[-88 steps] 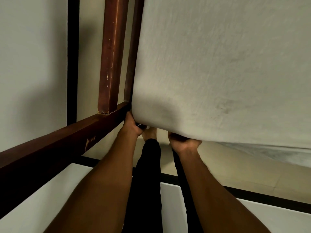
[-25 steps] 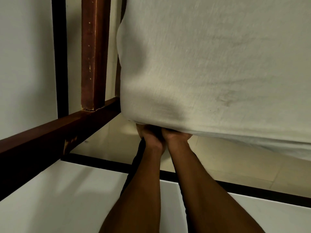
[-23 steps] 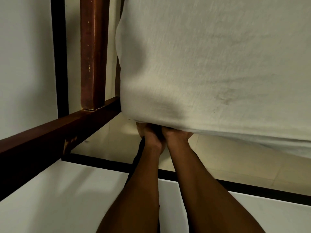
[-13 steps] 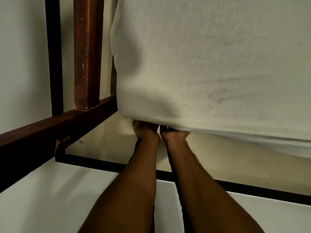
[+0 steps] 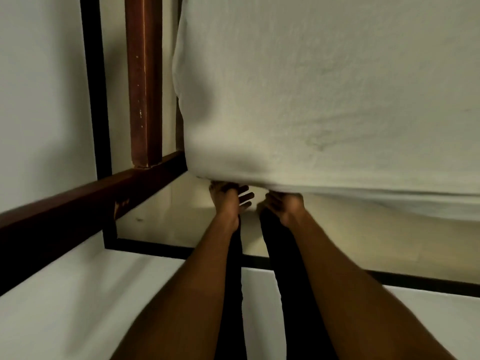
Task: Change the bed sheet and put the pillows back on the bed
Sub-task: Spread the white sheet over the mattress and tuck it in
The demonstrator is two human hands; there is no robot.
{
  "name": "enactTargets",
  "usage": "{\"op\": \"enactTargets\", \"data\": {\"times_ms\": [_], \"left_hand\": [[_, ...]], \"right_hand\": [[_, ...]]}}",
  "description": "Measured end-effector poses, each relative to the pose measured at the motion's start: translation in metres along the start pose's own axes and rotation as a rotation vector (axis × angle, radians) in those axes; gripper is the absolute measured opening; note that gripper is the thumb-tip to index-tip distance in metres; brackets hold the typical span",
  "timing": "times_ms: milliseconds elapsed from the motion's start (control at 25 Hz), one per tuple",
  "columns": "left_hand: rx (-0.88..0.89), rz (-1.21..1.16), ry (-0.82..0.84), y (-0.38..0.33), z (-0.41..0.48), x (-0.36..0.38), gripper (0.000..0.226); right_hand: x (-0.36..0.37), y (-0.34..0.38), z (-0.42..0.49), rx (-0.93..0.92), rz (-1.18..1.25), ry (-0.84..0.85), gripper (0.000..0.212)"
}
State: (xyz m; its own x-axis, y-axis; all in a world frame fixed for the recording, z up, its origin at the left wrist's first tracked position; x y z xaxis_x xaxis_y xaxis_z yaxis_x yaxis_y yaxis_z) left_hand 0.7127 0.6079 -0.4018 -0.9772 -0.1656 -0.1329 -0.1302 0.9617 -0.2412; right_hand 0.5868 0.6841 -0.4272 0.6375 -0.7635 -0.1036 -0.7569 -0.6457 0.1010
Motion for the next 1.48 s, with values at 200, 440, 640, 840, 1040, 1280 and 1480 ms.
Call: {"op": "enactTargets", "data": {"times_ms": [200, 440, 640, 840, 1040, 1280, 1480], "left_hand": [[-0.125, 0.201, 0.161, 0.002, -0.054, 0.031, 0.017], [-0.111, 0.294, 0.128, 0.022, -0.07, 0.064, 0.02], [-0.084, 0.324, 0.089, 0.036, -0.076, 0.071, 0.013], [-0.028, 0.446, -0.017, 0.038, -0.067, 0.065, 0.016], [0.09, 0.528, -0.16, 0.044, -0.055, 0.068, 0.019], [-0.107, 0.436, 0.092, 0.063, -0.09, 0.108, 0.022], [-0.22, 0.368, 0.26, 0.13, -0.138, 0.198, 0.026]], "right_hand": [[-0.057, 0.028, -0.039, -0.011, -0.328, -0.042, 0.027], [-0.137, 0.058, -0.078, -0.049, -0.148, -0.198, 0.02], [-0.188, 0.063, -0.074, -0.062, 0.023, -0.385, 0.016], [-0.183, 0.054, -0.061, -0.006, 0.096, -0.397, 0.019], [-0.176, 0.034, -0.04, 0.115, 0.088, -0.338, 0.023], [-0.238, 0.07, -0.048, 0.018, 0.206, -0.371, 0.018], [-0.355, 0.117, -0.053, -0.026, 0.436, -0.5, 0.013]]}}
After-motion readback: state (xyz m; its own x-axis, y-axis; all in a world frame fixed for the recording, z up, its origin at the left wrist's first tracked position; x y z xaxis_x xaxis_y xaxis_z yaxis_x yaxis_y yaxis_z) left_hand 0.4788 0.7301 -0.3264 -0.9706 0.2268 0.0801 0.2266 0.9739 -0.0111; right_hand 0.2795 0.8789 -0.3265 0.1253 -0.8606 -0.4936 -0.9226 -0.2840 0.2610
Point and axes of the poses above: each hand's wrist, its own z-axis towards the middle knuckle, its own x-axis out of the palm, y = z × x, the point moved 1 cm from there along z, towards the middle knuckle, and after that the axes turned 8 degrees about -z, right-handed, at the moved point
